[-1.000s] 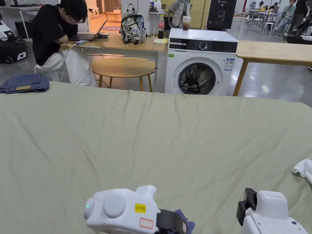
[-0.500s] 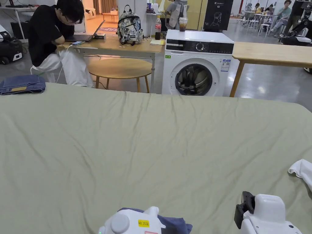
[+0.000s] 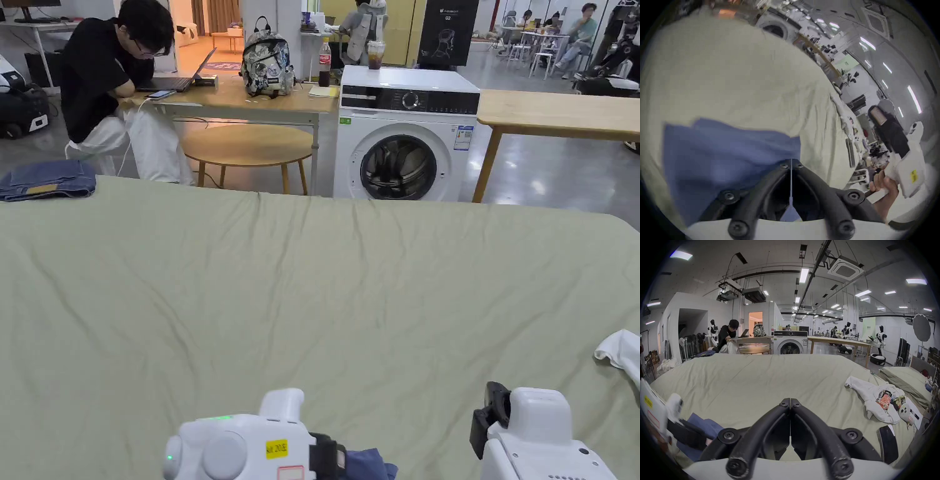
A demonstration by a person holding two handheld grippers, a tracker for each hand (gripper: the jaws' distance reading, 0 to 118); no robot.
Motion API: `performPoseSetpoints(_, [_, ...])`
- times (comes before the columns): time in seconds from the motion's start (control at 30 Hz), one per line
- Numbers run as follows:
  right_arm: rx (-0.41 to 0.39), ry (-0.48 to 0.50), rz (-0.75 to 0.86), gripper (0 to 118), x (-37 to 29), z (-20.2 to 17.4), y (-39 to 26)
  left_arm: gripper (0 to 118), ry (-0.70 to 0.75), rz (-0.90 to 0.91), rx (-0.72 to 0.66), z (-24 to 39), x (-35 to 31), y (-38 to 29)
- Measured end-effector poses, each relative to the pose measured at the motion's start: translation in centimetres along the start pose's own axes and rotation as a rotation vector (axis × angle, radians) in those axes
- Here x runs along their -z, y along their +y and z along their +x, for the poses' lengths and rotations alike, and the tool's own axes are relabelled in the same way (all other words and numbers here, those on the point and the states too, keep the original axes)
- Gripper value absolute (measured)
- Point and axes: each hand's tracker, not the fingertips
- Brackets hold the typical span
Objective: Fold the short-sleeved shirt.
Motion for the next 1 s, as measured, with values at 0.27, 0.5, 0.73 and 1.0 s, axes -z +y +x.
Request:
performPoseSetpoints(0.27, [0.001,0.02,0.07,0,0.7,-2.2,1.7,0,0.345,0.402,0.237,0.4,-8.3,-0.4])
performPoseSetpoints(0.5, [0.02,0.015,0.162,0,0.8,-3.5,2.5,0,0.562,0.8,0.374,0.8,-11.1,-3.1])
performPoseSetpoints(0.73, [0.052,0.002,0.208,0,0.8,-3.8,2.7,0,0.614,0.894,0.293,-0.1,-11.9,-3.1])
performPoseSetpoints(1.0, [0.019,0.156,0.012,0,-1.3,-4.9,0.5,0,0.596,0.83,0.285,-1.1,-12.4,-3.1])
